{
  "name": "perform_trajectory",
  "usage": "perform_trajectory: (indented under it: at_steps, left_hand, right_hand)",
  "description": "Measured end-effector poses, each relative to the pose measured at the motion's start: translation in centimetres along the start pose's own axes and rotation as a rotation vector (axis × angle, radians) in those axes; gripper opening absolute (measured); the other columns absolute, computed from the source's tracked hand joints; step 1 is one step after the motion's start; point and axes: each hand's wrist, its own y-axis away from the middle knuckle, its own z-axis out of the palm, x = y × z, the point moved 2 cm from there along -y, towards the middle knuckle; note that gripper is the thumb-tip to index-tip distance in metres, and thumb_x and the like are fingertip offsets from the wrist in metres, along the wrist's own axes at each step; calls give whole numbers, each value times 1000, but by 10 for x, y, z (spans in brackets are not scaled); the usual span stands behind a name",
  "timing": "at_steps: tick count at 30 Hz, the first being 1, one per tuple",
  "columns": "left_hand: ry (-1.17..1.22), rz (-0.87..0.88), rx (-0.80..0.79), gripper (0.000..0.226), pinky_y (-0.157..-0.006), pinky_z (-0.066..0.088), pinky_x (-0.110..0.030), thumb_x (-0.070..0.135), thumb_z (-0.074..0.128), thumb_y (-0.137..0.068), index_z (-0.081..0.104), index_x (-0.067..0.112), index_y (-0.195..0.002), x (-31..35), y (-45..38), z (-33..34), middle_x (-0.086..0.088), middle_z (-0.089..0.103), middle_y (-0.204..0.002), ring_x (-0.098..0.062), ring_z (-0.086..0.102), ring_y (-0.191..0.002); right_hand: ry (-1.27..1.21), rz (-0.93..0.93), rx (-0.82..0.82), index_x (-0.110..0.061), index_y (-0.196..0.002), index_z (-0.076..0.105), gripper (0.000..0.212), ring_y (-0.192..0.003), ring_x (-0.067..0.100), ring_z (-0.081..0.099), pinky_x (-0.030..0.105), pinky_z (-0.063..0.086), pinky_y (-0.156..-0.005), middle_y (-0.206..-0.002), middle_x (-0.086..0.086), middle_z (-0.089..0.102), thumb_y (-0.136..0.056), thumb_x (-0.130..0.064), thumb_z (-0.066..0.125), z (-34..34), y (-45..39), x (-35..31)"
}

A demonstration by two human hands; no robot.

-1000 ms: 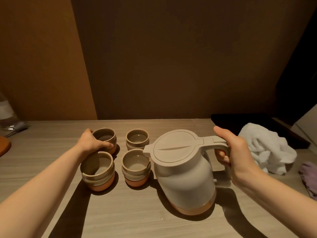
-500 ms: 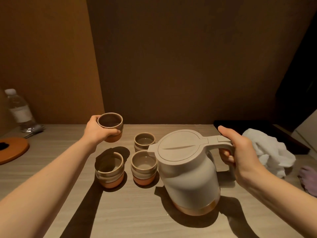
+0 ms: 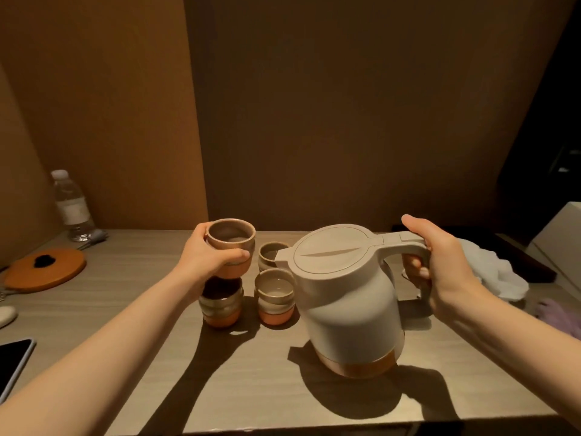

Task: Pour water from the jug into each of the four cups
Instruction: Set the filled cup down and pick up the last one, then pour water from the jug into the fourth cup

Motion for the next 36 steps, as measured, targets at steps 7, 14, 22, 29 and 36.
perform_trajectory:
  at_steps: [7, 14, 22, 29, 36]
  left_hand:
    - [-78, 52, 4, 85, -64, 47, -17, 21, 95, -46, 47, 37, -114, -17, 53, 7, 18, 57, -106, -6, 55, -95]
    - [-53, 148, 5, 80, -55, 44, -3, 26, 95, -41, 48, 43, -103, -4, 85, 10, 20, 58, -102, 17, 55, -87]
    - [-95, 123, -13, 88, -76, 46, -14, 21, 96, -43, 48, 29, -117, -19, 110, 14, 8, 57, -114, -7, 56, -102]
    - [-243, 126, -49, 92, -95, 48, -36, 23, 95, -40, 47, 24, -119, -22, 123, 17, -1, 52, -121, -18, 52, -111]
    - [-392, 187, -96, 93, -92, 49, -35, 28, 93, -42, 44, 30, -121, -13, 123, 18, 9, 52, -117, -15, 51, -110]
  right_hand:
    - [37, 23, 7, -14, -53, 55, 47, -33, 6, 34, 22, 29, -43, -38, -6, 40, -86, -47, 60, 8, 14, -1]
    - [26, 26, 0, -18, -45, 53, 51, -32, 6, 37, 18, 31, -39, -37, -6, 41, -86, -47, 60, 14, 20, -2]
    - [63, -14, -30, -19, -38, 54, 57, -33, 6, 36, 25, 30, -49, -37, -6, 41, -86, -49, 59, 19, 23, -3]
    - [168, -22, -83, -20, -37, 52, 57, -37, 8, 36, 27, 30, -49, -40, -3, 42, -87, -48, 58, 24, 25, -1]
    - [232, -23, -96, -20, -39, 56, 54, -40, 10, 35, 23, 30, -43, -43, 0, 44, -86, -47, 59, 22, 23, 2]
